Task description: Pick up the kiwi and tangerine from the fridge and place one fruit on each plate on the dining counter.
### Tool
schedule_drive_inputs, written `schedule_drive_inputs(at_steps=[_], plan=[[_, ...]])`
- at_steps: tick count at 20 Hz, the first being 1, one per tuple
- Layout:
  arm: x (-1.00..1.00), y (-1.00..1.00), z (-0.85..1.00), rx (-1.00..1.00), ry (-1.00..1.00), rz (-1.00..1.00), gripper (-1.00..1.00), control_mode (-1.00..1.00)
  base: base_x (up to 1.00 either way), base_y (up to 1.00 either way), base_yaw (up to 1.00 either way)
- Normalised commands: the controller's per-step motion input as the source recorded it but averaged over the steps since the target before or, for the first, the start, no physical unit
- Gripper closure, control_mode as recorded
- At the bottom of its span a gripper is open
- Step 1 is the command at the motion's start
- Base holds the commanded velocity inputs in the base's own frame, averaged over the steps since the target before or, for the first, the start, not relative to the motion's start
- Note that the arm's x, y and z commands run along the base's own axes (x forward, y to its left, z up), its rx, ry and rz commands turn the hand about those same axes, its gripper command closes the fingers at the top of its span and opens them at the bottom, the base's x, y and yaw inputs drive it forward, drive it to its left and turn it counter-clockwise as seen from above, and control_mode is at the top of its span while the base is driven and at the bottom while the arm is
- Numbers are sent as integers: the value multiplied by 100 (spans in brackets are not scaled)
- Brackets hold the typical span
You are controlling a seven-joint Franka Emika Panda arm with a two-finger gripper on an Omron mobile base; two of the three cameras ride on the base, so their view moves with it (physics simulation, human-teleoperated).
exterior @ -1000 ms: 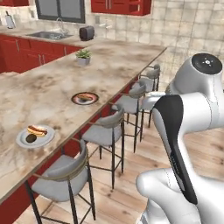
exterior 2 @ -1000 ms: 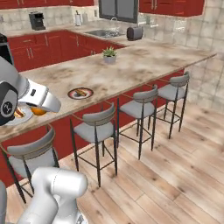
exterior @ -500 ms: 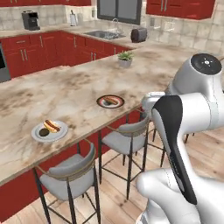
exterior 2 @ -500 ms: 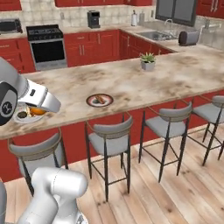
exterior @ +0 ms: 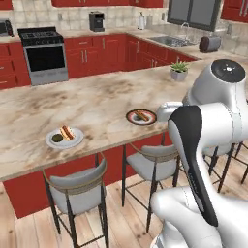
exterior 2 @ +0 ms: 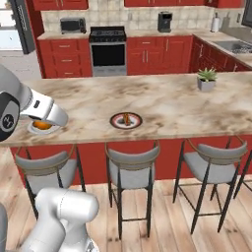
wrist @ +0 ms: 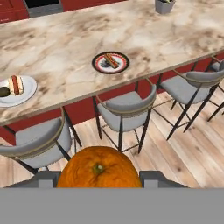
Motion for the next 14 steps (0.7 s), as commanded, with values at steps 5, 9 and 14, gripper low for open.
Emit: schedule_drive_inputs(at_steps=[5,9,14], plan=[[0,0,0,0,0,0,100,100,25,-83,42],[0,0,0,0,0,0,100,100,29,-81,35],[0,0,0,0,0,0,100,100,68,-46,24]])
